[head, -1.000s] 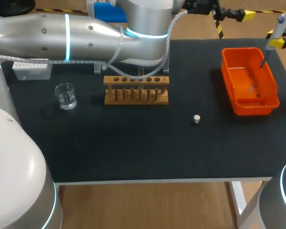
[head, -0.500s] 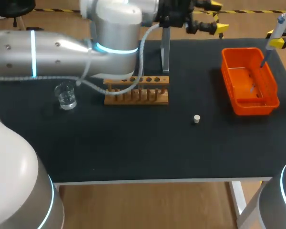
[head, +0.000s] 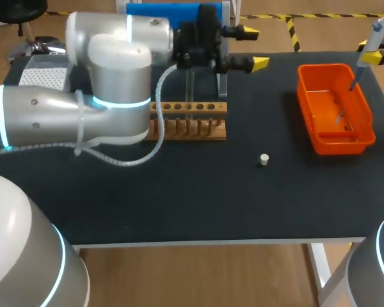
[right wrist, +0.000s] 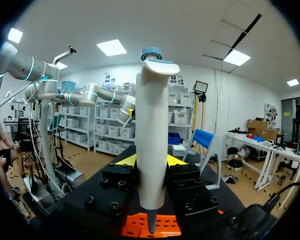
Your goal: Invert the test tube, pick up the pipette, mount the tip to pipette, aspirate from beaker and dispense into the tube, eject the tip, return the pipette, and cap with the stopper.
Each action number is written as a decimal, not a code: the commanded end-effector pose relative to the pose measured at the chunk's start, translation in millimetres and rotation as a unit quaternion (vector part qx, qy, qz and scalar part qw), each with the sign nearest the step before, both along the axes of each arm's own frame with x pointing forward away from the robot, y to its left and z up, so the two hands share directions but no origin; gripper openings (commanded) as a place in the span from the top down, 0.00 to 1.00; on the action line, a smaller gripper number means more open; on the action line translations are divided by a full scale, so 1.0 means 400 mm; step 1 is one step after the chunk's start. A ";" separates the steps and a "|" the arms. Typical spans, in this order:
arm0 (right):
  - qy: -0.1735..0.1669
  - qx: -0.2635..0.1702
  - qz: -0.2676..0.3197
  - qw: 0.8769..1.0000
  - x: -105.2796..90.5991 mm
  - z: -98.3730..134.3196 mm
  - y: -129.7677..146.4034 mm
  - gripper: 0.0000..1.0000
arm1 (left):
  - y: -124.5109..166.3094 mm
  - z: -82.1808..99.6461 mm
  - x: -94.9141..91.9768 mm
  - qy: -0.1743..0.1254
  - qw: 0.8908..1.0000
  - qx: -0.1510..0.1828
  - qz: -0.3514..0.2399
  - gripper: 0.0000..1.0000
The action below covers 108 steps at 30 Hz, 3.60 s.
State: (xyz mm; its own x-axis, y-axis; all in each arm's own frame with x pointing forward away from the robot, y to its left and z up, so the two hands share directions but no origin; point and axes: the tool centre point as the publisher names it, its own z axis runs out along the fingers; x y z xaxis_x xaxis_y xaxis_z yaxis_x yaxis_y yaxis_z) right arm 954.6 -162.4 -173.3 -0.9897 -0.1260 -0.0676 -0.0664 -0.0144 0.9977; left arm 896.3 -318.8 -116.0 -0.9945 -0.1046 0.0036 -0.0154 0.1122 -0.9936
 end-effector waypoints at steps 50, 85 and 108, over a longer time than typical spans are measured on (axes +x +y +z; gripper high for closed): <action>0.000 -0.001 0.001 1.000 0.002 0.001 -0.001 1.00 | 0.182 -0.046 -0.078 0.014 0.997 -0.030 0.069 0.00; 0.037 -0.003 -0.013 0.999 -0.180 0.023 0.227 1.00 | 0.182 -0.046 -0.078 0.014 0.997 -0.030 0.069 0.00; 0.042 0.000 0.033 0.999 -0.261 0.030 0.505 1.00 | 0.182 -0.046 -0.078 0.014 0.997 -0.030 0.069 0.00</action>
State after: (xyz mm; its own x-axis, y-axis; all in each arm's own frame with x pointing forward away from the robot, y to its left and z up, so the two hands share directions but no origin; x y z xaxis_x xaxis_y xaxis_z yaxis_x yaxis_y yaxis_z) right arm 853.9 23.2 -163.7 -0.9780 -0.2080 0.0137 0.0181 -0.0193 0.9997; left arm 865.7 -243.9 -133.3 -0.9714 -0.2335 0.0434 -0.0568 0.0510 -0.9971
